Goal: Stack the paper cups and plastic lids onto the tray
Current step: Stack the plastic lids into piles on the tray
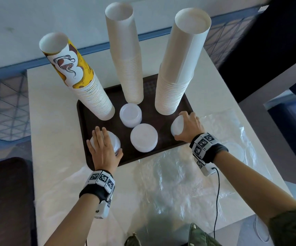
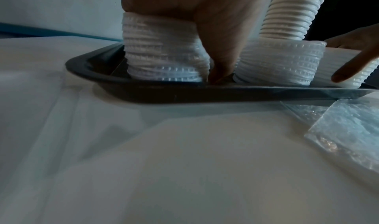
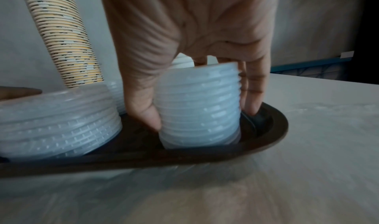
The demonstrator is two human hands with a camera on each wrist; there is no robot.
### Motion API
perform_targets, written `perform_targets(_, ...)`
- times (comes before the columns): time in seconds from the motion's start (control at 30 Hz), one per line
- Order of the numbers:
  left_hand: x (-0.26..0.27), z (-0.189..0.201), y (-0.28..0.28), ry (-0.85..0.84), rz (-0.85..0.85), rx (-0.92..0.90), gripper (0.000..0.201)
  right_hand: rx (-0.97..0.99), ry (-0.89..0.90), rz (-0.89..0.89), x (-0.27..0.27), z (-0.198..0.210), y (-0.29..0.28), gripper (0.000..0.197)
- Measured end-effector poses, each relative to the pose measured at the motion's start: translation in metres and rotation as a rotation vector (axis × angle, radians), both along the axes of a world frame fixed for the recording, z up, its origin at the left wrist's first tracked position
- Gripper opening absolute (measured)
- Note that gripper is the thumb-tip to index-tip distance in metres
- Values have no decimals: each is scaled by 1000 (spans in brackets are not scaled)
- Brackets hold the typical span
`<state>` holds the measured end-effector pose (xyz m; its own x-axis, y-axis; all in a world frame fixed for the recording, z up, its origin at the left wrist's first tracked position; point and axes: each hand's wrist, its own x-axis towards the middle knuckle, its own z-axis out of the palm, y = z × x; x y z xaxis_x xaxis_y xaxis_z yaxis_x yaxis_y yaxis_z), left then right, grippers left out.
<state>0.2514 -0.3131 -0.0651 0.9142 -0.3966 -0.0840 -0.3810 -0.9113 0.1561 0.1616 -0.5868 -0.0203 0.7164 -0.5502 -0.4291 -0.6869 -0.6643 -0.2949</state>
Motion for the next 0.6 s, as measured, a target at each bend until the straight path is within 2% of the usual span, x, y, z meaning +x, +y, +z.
perform_targets(0.23, -2, 8, 6, -81, 4, -44, 101, -5, 5, 10, -2, -4, 8, 91)
perform_targets(0.6, -8, 1, 15, 42, -23, -2, 92, -58, 52, 36, 0, -3, 10, 98)
